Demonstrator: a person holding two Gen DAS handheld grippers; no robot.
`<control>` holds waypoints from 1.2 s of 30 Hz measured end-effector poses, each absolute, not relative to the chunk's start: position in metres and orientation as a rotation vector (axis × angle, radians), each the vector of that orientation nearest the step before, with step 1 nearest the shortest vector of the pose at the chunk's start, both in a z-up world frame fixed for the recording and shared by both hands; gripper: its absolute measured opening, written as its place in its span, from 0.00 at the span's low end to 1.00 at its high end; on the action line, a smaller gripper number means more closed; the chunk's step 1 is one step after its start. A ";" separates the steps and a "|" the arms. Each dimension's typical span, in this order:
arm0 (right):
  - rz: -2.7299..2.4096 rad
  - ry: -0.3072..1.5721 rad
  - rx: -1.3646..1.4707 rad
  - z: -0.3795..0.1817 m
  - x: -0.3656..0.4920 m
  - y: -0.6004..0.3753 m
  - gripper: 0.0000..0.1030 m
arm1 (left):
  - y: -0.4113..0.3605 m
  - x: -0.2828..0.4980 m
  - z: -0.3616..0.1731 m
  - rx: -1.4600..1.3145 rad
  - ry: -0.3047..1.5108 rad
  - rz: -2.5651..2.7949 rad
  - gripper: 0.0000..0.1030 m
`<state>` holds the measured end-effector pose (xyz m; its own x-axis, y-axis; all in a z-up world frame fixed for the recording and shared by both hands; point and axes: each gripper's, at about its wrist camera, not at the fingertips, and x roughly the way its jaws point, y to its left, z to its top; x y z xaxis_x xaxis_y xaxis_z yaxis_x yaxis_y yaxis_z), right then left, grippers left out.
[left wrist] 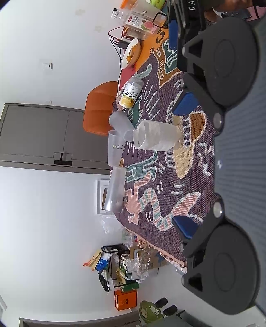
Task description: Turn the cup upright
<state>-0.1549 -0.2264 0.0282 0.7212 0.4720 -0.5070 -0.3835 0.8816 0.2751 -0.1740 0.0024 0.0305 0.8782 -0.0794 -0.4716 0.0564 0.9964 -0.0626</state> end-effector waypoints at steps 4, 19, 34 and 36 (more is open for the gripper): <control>0.474 0.606 0.165 0.028 -0.153 -0.230 1.00 | 0.002 -0.174 0.032 -0.048 0.492 -0.072 1.00; 0.475 0.594 0.155 0.032 -0.154 -0.231 1.00 | 0.004 -0.175 0.031 -0.052 0.490 -0.064 1.00; 0.486 0.597 0.153 0.032 -0.155 -0.229 1.00 | 0.007 -0.177 0.033 -0.059 0.491 -0.060 1.00; 0.502 0.601 0.166 0.033 -0.154 -0.230 1.00 | 0.008 -0.177 0.034 -0.065 0.492 -0.059 1.00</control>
<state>-0.1539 -0.2303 0.0326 0.7097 0.4971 -0.4992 -0.4028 0.8677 0.2914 -0.1770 0.0079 0.0337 0.8799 -0.0722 -0.4696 0.0409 0.9962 -0.0764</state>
